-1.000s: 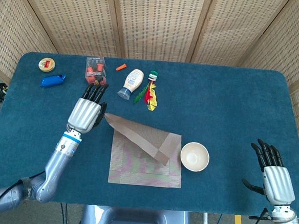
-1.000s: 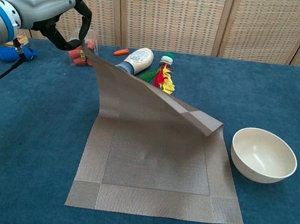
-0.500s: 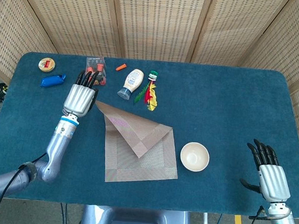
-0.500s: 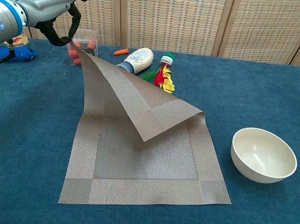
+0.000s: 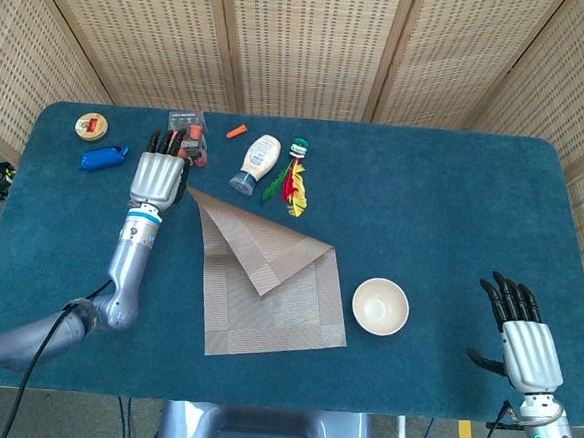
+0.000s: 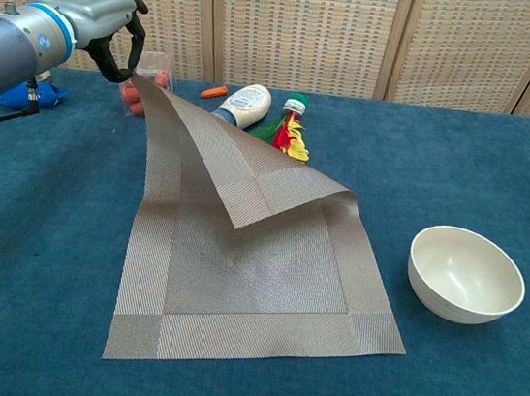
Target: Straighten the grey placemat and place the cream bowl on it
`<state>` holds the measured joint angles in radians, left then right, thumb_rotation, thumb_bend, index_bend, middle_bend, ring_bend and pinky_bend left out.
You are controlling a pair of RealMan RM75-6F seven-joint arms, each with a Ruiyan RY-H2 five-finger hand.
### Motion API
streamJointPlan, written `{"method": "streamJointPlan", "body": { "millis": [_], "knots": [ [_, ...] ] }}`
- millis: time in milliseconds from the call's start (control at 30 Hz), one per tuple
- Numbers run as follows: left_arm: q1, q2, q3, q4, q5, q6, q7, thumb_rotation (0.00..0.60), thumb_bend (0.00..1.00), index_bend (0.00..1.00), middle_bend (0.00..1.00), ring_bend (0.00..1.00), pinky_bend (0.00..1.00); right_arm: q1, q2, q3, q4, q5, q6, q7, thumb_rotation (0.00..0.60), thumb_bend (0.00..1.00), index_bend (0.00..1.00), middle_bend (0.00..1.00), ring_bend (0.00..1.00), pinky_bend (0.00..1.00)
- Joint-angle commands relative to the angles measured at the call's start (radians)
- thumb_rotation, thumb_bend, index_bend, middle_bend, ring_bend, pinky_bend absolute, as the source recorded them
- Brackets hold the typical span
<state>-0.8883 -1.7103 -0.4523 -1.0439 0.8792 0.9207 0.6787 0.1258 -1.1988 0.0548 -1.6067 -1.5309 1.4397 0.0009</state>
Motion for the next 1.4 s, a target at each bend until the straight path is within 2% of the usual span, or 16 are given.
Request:
{"method": "streamJointPlan", "body": {
  "millis": [33, 233, 333, 667, 900, 1133, 1233, 1300, 1400],
  "knots": [
    [-0.053, -0.044, -0.016, 0.088, -0.062, -0.026, 0.019, 0.600, 0.52, 0.57, 0.00, 0.00, 0.00, 0.002, -0.005, 0.000, 0.003, 0.003, -0.004, -0.008, 0.600, 0.16, 0.11, 0.00, 0.00, 0.00],
    [-0.094, -0.088, -0.023, 0.185, -0.124, -0.048, 0.046, 0.600, 0.52, 0.55, 0.00, 0.00, 0.00, 0.004, -0.012, -0.001, 0.005, 0.003, -0.006, -0.024, 0.600, 0.16, 0.12, 0.00, 0.00, 0.00],
    [-0.122, -0.125, -0.030, 0.249, -0.197, -0.068, 0.100, 0.600, 0.52, 0.54, 0.00, 0.00, 0.00, 0.006, -0.016, -0.002, 0.005, 0.000, -0.006, -0.032, 0.600, 0.16, 0.12, 0.00, 0.00, 0.00],
    [-0.173, -0.187, -0.036, 0.388, -0.318, -0.112, 0.202, 0.600, 0.52, 0.52, 0.00, 0.00, 0.00, 0.010, -0.026, -0.005, 0.008, 0.001, -0.014, -0.050, 0.600, 0.16, 0.13, 0.00, 0.00, 0.00],
    [-0.191, -0.210, -0.038, 0.447, -0.356, -0.128, 0.238, 0.600, 0.52, 0.50, 0.00, 0.00, 0.00, 0.011, -0.032, -0.007, 0.009, -0.001, -0.015, -0.060, 0.600, 0.16, 0.13, 0.00, 0.00, 0.00],
    [-0.206, -0.233, -0.035, 0.498, -0.323, -0.128, 0.184, 0.600, 0.52, 0.48, 0.00, 0.00, 0.00, 0.013, -0.034, -0.007, 0.009, -0.001, -0.015, -0.065, 0.600, 0.16, 0.13, 0.00, 0.00, 0.00],
    [-0.210, -0.241, -0.033, 0.519, -0.314, -0.134, 0.175, 0.600, 0.51, 0.43, 0.00, 0.00, 0.00, 0.013, -0.034, -0.007, 0.010, 0.001, -0.015, -0.065, 0.600, 0.16, 0.13, 0.00, 0.00, 0.00],
    [-0.212, -0.247, -0.033, 0.534, -0.311, -0.137, 0.172, 0.600, 0.47, 0.37, 0.00, 0.00, 0.00, 0.013, -0.035, -0.007, 0.011, 0.002, -0.017, -0.065, 0.600, 0.16, 0.13, 0.00, 0.00, 0.00],
    [-0.213, -0.251, -0.035, 0.545, -0.312, -0.148, 0.170, 0.600, 0.34, 0.20, 0.00, 0.00, 0.00, 0.014, -0.035, -0.008, 0.011, 0.003, -0.018, -0.064, 0.600, 0.16, 0.13, 0.00, 0.00, 0.00]
  ]
}}
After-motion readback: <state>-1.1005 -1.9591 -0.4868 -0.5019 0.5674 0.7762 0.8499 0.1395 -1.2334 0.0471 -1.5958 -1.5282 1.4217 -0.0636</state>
